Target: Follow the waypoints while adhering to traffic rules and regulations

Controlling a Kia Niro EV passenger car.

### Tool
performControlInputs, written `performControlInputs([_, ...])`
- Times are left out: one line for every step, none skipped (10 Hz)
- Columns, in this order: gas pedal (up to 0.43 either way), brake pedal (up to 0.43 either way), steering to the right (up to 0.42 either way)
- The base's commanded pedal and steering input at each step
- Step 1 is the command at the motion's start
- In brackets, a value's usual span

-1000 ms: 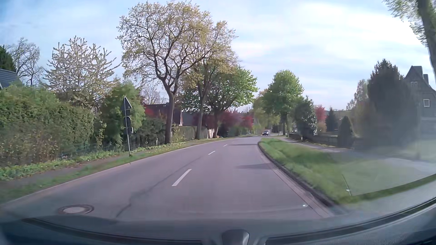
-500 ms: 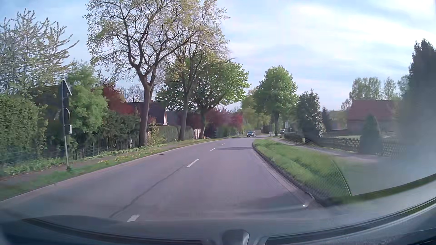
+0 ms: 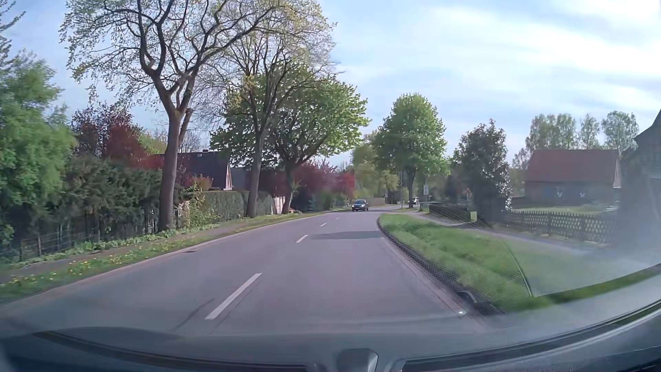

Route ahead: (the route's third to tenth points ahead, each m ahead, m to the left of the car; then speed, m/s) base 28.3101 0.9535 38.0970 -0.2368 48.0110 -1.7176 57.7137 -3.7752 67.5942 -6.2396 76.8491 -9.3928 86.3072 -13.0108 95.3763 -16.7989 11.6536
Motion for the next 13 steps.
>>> performControlInputs([0.047, 0.0, 0.025])
performControlInputs([0.047, 0.0, 0.025])
performControlInputs([0.047, 0.0, 0.024])
performControlInputs([0.047, 0.0, 0.018])
performControlInputs([0.047, 0.0, 0.012])
performControlInputs([0.047, 0.0, 0.012])
performControlInputs([0.047, 0.0, 0.015])
performControlInputs([0.047, 0.0, 0.017])
performControlInputs([0.047, 0.0, 0.017])
performControlInputs([0.047, 0.0, 0.017])
performControlInputs([0.047, 0.0, 0.02])
performControlInputs([0.047, 0.0, 0.024])
performControlInputs([0.039, 0.0, 0.024])
